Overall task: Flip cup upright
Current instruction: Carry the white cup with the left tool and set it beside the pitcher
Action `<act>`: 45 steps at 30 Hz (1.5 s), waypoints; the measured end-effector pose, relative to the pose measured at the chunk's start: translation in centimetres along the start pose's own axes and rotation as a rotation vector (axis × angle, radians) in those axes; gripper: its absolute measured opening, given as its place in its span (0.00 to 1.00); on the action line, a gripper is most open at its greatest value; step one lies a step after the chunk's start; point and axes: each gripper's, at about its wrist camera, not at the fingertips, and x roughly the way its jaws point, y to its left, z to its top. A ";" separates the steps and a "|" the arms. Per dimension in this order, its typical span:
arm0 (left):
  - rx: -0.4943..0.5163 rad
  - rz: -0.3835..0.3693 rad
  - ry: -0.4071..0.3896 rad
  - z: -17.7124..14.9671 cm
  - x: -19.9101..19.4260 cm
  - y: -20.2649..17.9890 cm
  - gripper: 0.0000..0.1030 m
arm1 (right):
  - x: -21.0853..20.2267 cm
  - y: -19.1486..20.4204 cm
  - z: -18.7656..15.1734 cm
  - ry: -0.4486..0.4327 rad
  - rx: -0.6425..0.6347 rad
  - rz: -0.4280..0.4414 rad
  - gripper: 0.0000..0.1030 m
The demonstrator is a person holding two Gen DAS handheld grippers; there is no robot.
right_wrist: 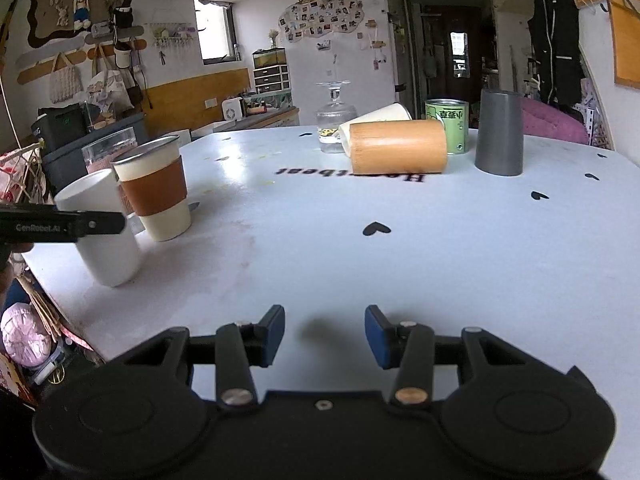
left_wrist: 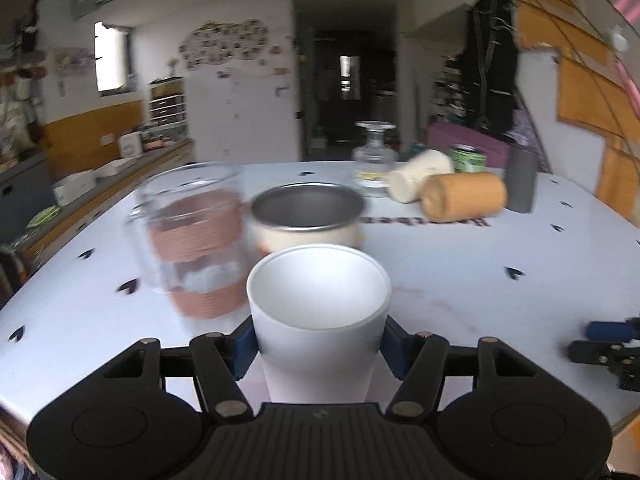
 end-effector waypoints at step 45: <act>-0.136 0.112 -0.087 2.3 -7.7 0.2 1.00 | -6.1 3.0 8.0 -0.204 -0.052 -0.007 0.99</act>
